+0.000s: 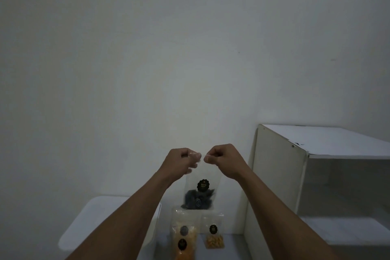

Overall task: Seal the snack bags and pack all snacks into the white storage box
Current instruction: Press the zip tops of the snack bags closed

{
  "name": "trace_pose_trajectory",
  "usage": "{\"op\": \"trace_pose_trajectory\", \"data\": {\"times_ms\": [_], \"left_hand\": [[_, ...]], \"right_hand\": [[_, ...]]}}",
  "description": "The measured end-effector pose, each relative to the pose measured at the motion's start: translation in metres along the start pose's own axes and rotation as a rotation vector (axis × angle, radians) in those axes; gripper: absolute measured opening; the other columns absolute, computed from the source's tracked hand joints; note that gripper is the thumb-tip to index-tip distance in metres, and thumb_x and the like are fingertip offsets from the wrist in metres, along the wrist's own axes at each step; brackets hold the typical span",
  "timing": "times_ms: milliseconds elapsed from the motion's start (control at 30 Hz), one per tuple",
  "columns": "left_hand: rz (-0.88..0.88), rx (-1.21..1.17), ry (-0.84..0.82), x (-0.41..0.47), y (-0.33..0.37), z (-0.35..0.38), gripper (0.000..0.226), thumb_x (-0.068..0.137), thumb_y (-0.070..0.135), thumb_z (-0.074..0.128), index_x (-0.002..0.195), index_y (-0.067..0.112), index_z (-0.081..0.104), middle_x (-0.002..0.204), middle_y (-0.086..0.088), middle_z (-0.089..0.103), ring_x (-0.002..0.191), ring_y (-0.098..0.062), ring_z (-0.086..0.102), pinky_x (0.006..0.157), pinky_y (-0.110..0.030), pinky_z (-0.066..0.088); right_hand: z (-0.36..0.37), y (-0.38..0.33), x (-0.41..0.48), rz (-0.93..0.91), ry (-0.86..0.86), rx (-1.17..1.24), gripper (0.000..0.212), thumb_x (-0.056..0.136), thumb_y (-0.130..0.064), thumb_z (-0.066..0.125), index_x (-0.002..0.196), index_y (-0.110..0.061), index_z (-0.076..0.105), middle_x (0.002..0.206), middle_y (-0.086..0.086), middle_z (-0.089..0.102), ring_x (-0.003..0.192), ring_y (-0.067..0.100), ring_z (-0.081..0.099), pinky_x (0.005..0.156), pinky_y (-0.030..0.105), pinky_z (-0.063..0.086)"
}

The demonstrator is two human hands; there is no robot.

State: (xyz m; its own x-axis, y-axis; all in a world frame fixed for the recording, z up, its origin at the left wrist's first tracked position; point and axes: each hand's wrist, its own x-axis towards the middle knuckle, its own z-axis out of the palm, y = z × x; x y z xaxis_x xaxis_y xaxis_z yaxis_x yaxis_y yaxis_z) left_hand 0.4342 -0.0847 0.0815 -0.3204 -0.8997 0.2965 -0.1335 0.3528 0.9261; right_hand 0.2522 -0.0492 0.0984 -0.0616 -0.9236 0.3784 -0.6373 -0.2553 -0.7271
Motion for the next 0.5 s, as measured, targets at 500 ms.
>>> {"op": "trace_pose_trajectory", "data": {"times_ms": [500], "left_hand": [[0.027, 0.135, -0.006, 0.014, 0.007, 0.001, 0.010, 0.086, 0.019, 0.070, 0.081, 0.012, 0.077, 0.079, 0.003, 0.076, 0.067, -0.006, 0.061, 0.066, -0.025, 0.050]], "right_hand": [[-0.022, 0.017, -0.005, 0.021, -0.036, 0.133, 0.006, 0.084, -0.008, 0.072, 0.081, -0.005, 0.076, 0.070, 0.005, 0.074, 0.060, 0.010, 0.063, 0.063, 0.024, 0.054]]}}
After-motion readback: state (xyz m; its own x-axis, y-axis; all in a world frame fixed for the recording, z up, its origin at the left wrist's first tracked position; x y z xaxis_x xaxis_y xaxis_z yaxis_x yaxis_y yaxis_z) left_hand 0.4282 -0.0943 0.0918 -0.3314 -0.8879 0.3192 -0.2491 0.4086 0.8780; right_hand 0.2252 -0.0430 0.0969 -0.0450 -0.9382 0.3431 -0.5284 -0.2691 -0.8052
